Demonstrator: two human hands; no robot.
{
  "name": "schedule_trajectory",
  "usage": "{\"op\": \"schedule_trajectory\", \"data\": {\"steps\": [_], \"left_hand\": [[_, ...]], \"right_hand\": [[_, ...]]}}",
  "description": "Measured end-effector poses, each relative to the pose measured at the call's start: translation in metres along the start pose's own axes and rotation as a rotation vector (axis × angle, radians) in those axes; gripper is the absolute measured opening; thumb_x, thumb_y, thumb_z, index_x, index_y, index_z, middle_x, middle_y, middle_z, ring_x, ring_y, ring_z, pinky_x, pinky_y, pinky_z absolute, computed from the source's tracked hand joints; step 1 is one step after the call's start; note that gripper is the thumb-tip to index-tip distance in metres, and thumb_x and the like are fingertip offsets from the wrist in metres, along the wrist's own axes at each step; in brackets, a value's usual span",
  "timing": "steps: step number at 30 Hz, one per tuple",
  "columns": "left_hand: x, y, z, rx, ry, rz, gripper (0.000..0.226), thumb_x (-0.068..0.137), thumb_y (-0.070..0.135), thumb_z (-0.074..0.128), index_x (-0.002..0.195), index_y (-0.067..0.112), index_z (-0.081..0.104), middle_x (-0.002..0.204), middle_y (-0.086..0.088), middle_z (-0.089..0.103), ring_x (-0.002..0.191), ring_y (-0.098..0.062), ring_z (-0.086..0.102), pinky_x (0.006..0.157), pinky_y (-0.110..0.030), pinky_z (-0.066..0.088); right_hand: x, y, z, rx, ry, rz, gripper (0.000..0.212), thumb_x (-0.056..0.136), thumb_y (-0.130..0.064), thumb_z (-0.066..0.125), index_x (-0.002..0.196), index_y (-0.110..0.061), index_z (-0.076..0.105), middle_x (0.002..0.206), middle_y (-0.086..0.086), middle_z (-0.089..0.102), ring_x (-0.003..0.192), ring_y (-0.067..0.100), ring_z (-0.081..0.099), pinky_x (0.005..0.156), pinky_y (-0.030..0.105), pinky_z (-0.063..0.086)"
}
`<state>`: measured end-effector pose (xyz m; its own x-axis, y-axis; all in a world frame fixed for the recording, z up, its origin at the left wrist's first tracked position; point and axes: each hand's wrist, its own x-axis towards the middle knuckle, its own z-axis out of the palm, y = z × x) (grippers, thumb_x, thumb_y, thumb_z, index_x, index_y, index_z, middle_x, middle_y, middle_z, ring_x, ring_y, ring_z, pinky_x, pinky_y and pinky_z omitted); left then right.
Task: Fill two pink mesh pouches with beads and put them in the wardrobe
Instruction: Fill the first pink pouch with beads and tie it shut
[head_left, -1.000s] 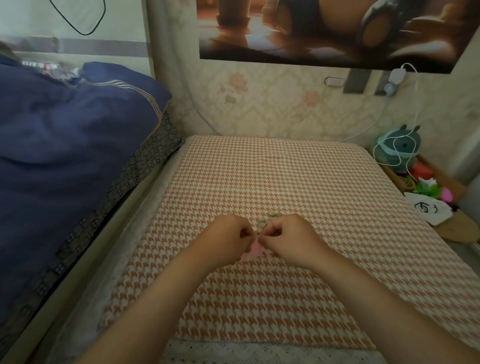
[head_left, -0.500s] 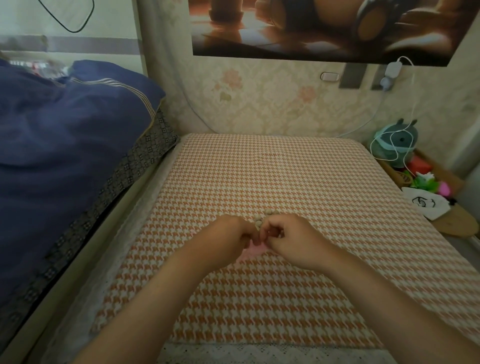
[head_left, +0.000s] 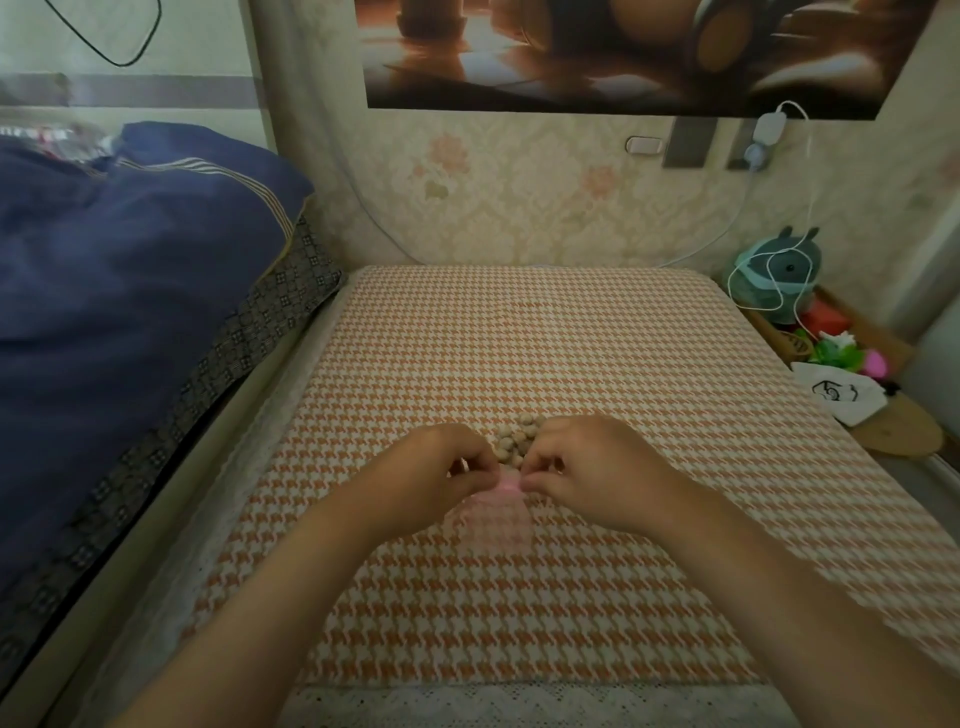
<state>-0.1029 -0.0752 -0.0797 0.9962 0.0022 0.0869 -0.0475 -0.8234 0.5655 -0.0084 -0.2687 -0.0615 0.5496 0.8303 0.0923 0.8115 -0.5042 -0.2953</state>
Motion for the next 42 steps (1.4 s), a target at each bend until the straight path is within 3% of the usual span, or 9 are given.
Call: {"op": "schedule_trajectory", "data": {"steps": [5,9,12,16,19,25,30,34,42], "left_hand": [[-0.001,0.001,0.003,0.043,-0.037,0.073,0.010,0.094,0.032,0.062,0.084,0.033,0.062,0.088,0.015,0.058,0.083,-0.003,0.057,0.078,-0.034,0.053],[-0.002,0.003,0.003,-0.053,0.011,0.095,0.007,0.092,0.029,0.066,0.085,0.028,0.067,0.085,0.014,0.062,0.081,-0.004,0.059,0.075,-0.029,0.054],[-0.003,0.003,0.001,-0.059,0.022,0.099,0.006,0.089,0.031,0.069,0.084,0.032,0.066,0.083,0.014,0.062,0.079,-0.003,0.059,0.072,-0.026,0.053],[-0.004,0.002,0.004,0.018,-0.040,0.105,0.005,0.091,0.031,0.067,0.088,0.027,0.068,0.084,0.014,0.061,0.079,-0.003,0.057,0.074,-0.028,0.052],[-0.003,0.007,0.009,0.033,-0.031,0.137,0.007,0.092,0.031,0.066,0.088,0.025,0.067,0.082,0.014,0.058,0.077,-0.002,0.054,0.070,-0.019,0.045],[-0.006,0.008,0.003,-0.055,-0.013,0.119,0.006,0.092,0.028,0.067,0.089,0.022,0.068,0.083,0.010,0.061,0.076,-0.005,0.055,0.067,-0.020,0.047],[-0.006,0.006,0.007,-0.006,-0.069,0.089,0.006,0.092,0.028,0.066,0.088,0.024,0.066,0.081,0.013,0.058,0.073,-0.003,0.054,0.065,-0.018,0.043],[-0.006,0.005,0.006,-0.046,-0.122,0.124,0.006,0.088,0.037,0.069,0.092,0.034,0.066,0.085,0.015,0.058,0.076,-0.006,0.055,0.068,-0.023,0.048],[-0.004,0.002,-0.004,0.333,-0.096,0.073,0.016,0.085,0.052,0.065,0.087,0.037,0.062,0.088,0.018,0.052,0.080,-0.001,0.049,0.065,-0.026,0.042]], "right_hand": [[-0.002,-0.002,0.004,-0.079,-0.035,-0.069,0.013,0.093,-0.043,0.063,0.097,-0.032,0.068,0.099,-0.016,0.060,0.093,0.004,0.056,0.093,0.031,0.045],[-0.001,-0.002,0.013,0.350,0.013,0.035,0.017,0.080,-0.044,0.080,0.085,-0.030,0.072,0.095,-0.013,0.064,0.088,0.004,0.062,0.085,0.031,0.055],[0.000,0.001,0.015,0.452,-0.069,0.068,0.014,0.080,-0.042,0.083,0.081,-0.031,0.074,0.091,-0.012,0.070,0.085,0.004,0.065,0.085,0.036,0.057],[-0.003,0.003,0.007,0.190,-0.211,0.055,0.012,0.089,-0.050,0.071,0.081,-0.044,0.064,0.089,-0.020,0.067,0.086,0.000,0.062,0.081,0.033,0.054],[-0.004,0.002,0.004,0.056,-0.194,0.014,0.016,0.089,-0.054,0.066,0.084,-0.039,0.064,0.091,-0.018,0.064,0.089,0.003,0.060,0.083,0.027,0.043],[-0.005,0.002,0.010,0.415,-0.205,0.089,0.010,0.080,-0.041,0.082,0.078,-0.039,0.073,0.083,-0.015,0.069,0.080,0.005,0.066,0.082,0.037,0.058],[-0.005,0.005,0.009,0.098,-0.251,0.060,0.020,0.081,-0.055,0.074,0.075,-0.041,0.062,0.085,-0.015,0.067,0.082,0.006,0.063,0.080,0.038,0.056],[-0.007,0.007,0.007,0.202,-0.147,0.044,0.016,0.080,-0.049,0.080,0.076,-0.040,0.067,0.085,-0.018,0.068,0.083,0.000,0.063,0.080,0.037,0.057],[-0.005,0.003,0.005,-0.062,-0.151,-0.038,0.019,0.084,-0.053,0.071,0.090,-0.036,0.068,0.088,-0.015,0.067,0.085,0.006,0.061,0.089,0.035,0.050]]}}
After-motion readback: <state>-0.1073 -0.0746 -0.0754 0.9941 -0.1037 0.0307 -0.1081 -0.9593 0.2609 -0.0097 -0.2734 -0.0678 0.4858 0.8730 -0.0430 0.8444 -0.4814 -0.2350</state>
